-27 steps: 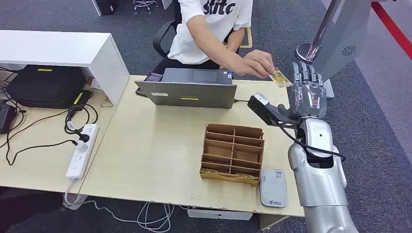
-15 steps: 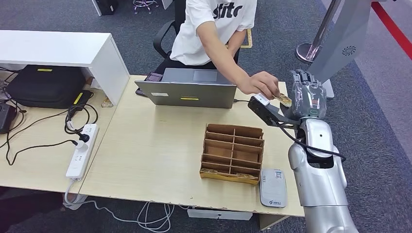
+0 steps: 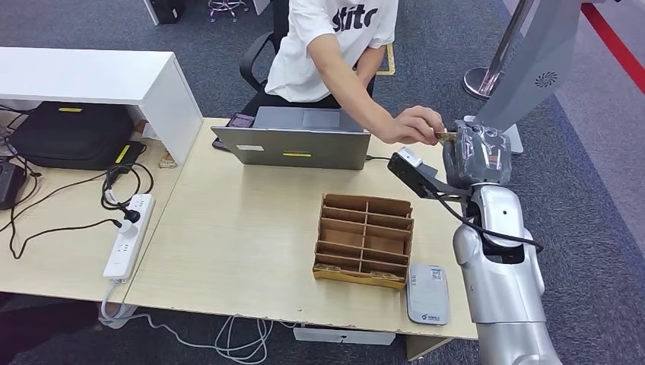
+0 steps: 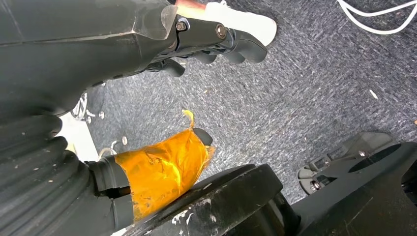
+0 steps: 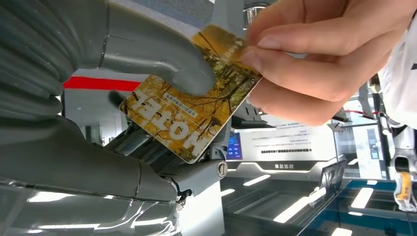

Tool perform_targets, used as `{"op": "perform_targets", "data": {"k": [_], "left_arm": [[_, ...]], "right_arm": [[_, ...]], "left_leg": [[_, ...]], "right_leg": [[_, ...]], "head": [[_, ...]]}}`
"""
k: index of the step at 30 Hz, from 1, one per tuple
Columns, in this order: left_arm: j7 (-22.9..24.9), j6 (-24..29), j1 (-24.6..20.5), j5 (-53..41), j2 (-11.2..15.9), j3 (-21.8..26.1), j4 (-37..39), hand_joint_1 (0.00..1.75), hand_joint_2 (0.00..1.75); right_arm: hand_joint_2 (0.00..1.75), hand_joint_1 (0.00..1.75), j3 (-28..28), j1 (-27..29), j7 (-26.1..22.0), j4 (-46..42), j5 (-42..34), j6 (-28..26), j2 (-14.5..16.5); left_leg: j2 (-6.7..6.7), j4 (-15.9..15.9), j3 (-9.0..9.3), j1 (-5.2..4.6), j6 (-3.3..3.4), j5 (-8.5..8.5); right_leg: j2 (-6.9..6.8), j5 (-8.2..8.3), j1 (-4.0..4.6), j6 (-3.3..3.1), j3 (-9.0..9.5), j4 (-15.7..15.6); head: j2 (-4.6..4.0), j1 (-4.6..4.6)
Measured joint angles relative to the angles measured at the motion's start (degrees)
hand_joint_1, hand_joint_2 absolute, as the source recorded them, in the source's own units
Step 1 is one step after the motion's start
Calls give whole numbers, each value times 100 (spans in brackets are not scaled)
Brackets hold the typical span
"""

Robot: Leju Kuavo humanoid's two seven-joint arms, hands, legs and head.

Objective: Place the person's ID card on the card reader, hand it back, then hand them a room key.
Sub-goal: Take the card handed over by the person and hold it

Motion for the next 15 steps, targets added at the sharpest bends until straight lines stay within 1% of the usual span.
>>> {"op": "perform_targets", "data": {"k": [4,7,11,15], "left_arm": [[0,21,1,2,0,-1,0,0,175],[0,52,3,8,-1,-1,0,0,175],[0,76,5,30,-3,15,0,0,175],[0,107,6,50,-8,71,0,0,175]], "right_arm": [[175,175,-111,53,-291,-111,-274,-28,99],[175,175,-147,222,-559,-389,-479,-70,209],[175,175,-85,651,-804,-995,-682,-92,313],[175,175,134,1189,-911,-1681,-824,-126,338]], "left_leg": [[0,0,1,0,0,0],[0,0,1,0,0,0],[-3,0,-1,1,-1,-2],[-4,-1,-3,0,-1,-4]], "right_leg": [[0,0,0,0,0,0],[0,0,0,0,0,0],[-2,-3,0,0,-1,0],[-1,-5,0,1,-3,0]], "head": [[0,1],[0,-1],[0,1],[0,-1]]}}
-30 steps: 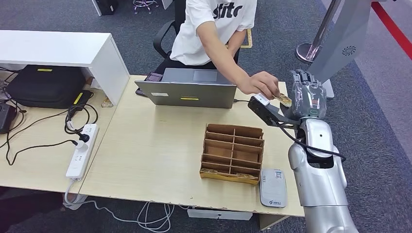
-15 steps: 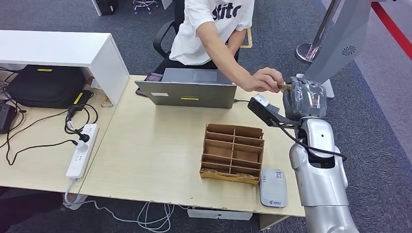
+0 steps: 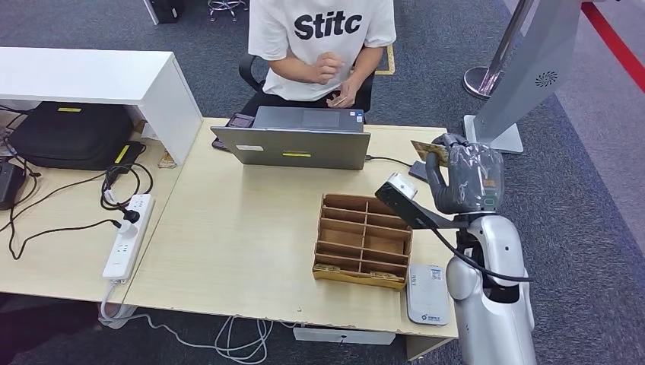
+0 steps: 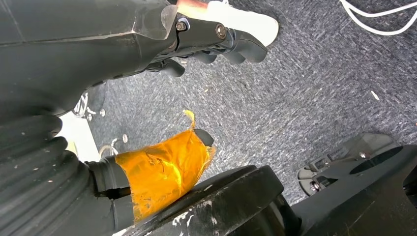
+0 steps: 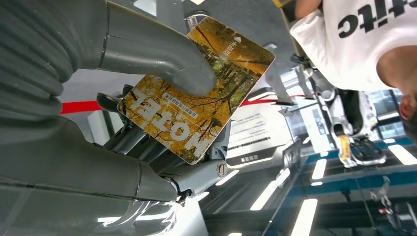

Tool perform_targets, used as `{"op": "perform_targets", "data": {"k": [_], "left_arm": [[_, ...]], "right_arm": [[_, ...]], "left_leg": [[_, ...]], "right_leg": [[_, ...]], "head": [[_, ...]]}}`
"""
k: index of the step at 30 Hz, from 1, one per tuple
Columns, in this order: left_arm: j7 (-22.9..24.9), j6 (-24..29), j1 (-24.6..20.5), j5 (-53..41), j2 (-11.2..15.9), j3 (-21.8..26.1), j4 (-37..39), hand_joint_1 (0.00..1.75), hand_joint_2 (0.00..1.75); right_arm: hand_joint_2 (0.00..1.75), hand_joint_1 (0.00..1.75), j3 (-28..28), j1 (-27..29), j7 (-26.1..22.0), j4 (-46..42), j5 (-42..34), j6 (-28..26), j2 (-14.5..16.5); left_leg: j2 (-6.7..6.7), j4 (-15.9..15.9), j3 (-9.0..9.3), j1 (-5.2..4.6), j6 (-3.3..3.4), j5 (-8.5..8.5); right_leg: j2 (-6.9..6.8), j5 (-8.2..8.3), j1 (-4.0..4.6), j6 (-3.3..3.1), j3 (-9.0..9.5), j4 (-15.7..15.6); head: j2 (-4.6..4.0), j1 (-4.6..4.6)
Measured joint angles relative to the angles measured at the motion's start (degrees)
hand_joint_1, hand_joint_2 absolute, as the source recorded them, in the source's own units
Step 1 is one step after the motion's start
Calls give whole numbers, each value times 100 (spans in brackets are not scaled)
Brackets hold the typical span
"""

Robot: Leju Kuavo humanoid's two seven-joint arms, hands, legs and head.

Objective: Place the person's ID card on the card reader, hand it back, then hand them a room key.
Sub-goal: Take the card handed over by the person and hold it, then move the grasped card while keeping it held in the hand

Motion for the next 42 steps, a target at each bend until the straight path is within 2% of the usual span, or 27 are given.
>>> {"op": "perform_targets", "data": {"k": [8,15,20,29,38,42], "left_arm": [[1,49,2,57,-3,97,0,0,175],[4,150,16,208,-9,298,0,0,175],[9,206,19,292,-39,423,0,0,175],[59,255,16,398,-85,705,0,0,175],[58,263,10,358,-109,869,0,0,175],[57,263,6,315,-116,929,0,0,175]], "right_arm": [[175,175,203,497,-51,-660,-228,-78,-1],[175,175,375,1461,-122,-1279,-690,-418,-110],[175,175,385,1911,-181,-1421,-990,-568,-190],[175,175,295,2845,-602,-1437,-1495,-977,-242],[175,175,63,3088,-670,-1219,-1664,-965,-242],[175,175,-103,3078,-583,-927,-1477,-897,-241]], "left_leg": [[0,0,2,0,-1,2],[1,1,-4,0,1,-1],[0,1,-3,0,1,-1],[0,0,-4,0,1,-2],[1,0,-4,0,2,-1],[1,0,-3,0,2,-1]], "right_leg": [[-2,3,0,-1,1,-1],[-2,0,0,1,-3,-2],[-5,-2,0,3,-4,-5],[-4,-2,0,3,-4,-5],[-3,-1,0,4,-3,-5],[-3,-1,0,4,-1,-5]], "head": [[0,2],[0,0],[0,1],[0,1],[0,0],[0,1]]}}
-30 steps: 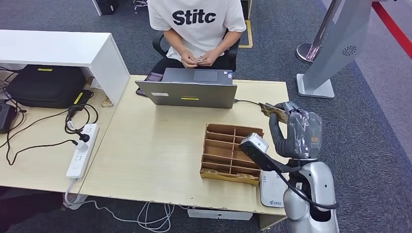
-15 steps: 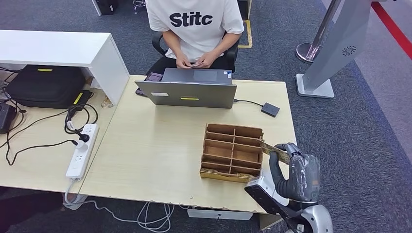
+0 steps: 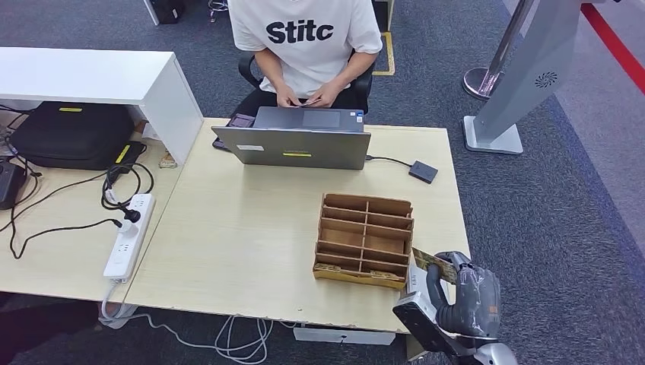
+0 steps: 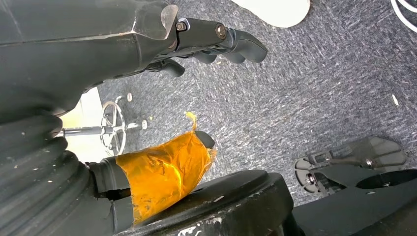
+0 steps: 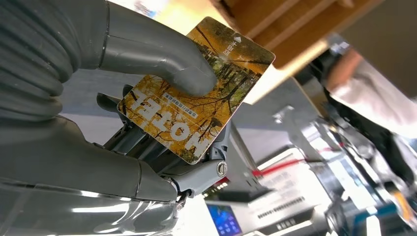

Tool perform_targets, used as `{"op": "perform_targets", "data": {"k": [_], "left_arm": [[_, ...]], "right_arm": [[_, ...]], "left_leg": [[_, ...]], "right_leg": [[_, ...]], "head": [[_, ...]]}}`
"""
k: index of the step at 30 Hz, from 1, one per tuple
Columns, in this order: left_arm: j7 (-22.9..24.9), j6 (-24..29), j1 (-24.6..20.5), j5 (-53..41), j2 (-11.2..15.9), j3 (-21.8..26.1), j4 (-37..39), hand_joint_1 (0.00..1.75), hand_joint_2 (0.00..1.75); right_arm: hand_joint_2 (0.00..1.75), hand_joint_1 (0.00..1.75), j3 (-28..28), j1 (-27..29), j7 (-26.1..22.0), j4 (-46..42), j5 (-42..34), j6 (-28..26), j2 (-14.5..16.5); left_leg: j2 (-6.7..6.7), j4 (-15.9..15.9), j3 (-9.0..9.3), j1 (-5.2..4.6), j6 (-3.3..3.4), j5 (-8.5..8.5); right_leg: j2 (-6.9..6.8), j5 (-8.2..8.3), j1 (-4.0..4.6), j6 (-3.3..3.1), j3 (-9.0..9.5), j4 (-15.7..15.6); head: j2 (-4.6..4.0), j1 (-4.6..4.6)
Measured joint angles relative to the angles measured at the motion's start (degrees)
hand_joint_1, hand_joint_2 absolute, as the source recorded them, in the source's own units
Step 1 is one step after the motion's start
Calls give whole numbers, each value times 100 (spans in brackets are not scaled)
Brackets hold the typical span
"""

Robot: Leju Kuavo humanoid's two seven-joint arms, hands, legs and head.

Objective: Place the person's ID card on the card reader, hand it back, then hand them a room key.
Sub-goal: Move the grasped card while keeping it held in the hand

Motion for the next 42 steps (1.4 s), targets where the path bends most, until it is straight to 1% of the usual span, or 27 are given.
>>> {"op": "perform_targets", "data": {"k": [5,10,21,42], "left_arm": [[0,2,-4,-29,-2,51,0,0,175],[0,2,-8,-53,-4,89,0,0,175],[0,11,-12,-94,-19,167,0,0,175],[0,8,-16,-145,-22,173,0,0,175]], "right_arm": [[175,175,-153,-35,312,349,447,159,1],[175,175,-330,-120,480,709,557,226,1],[175,175,-599,-162,502,909,625,270,30],[175,175,-694,-268,441,1259,710,370,58]], "left_leg": [[0,0,0,0,0,0],[0,0,0,0,0,0],[0,0,0,0,0,0],[0,0,0,0,0,0]], "right_leg": [[0,0,0,0,0,0],[0,0,0,0,0,0],[0,0,0,0,-1,0],[0,0,0,0,0,0]], "head": [[0,0],[0,1],[0,0],[0,-1]]}}
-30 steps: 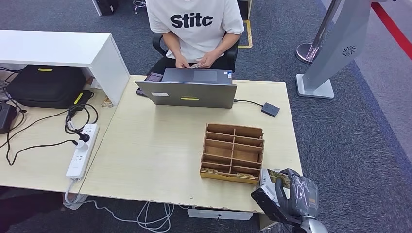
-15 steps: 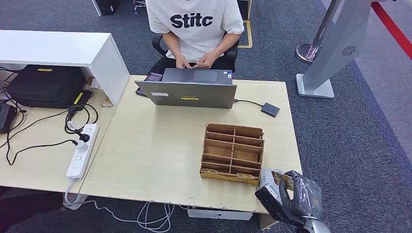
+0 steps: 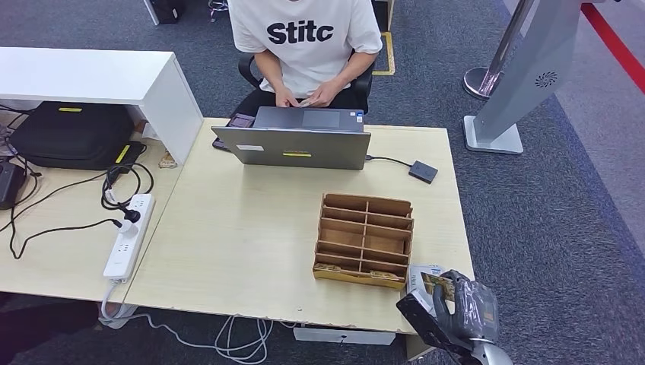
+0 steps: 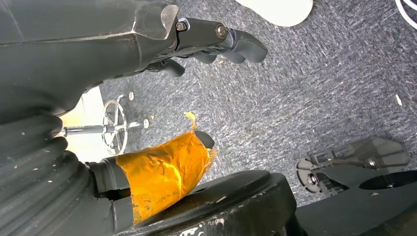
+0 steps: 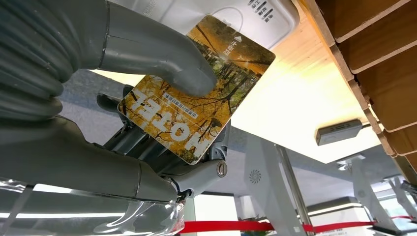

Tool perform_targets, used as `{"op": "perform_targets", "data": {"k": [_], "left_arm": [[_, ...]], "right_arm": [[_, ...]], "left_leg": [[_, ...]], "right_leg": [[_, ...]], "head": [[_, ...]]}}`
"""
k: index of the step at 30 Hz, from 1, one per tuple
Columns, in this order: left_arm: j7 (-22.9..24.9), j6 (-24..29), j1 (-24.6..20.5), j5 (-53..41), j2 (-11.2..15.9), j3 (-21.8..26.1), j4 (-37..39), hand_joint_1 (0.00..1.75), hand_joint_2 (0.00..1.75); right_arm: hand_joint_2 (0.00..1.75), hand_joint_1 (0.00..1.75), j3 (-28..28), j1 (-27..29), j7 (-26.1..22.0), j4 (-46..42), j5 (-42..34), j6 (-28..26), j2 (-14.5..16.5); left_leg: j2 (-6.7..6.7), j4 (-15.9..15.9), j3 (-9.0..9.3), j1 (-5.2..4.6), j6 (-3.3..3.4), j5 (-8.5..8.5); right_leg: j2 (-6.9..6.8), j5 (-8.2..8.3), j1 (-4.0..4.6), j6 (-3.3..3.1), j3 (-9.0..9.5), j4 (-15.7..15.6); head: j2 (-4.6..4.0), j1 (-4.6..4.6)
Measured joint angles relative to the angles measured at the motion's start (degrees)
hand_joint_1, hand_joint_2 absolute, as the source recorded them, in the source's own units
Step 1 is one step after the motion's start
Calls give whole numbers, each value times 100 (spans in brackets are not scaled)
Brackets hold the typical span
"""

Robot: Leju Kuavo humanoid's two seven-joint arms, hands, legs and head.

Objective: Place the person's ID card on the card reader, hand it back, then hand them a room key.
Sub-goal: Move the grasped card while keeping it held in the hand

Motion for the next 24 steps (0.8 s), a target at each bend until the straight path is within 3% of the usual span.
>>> {"op": "perform_targets", "data": {"k": [9,17,24], "left_arm": [[-2,0,-1,-50,0,8,0,0,175],[-4,-7,-1,-104,0,43,0,0,175],[-46,-29,0,-204,3,46,0,0,175]], "right_arm": [[175,175,-26,10,-61,-88,55,-130,28],[175,175,-5,43,-75,-789,219,-261,31],[175,175,203,-294,-58,-1315,194,86,27]], "left_leg": [[0,0,0,0,0,0],[0,0,0,0,0,0],[5,0,1,0,-1,1]], "right_leg": [[0,0,0,0,0,0],[0,0,0,0,0,0],[4,3,0,-2,0,1]], "head": [[0,0],[0,0],[0,1]]}}
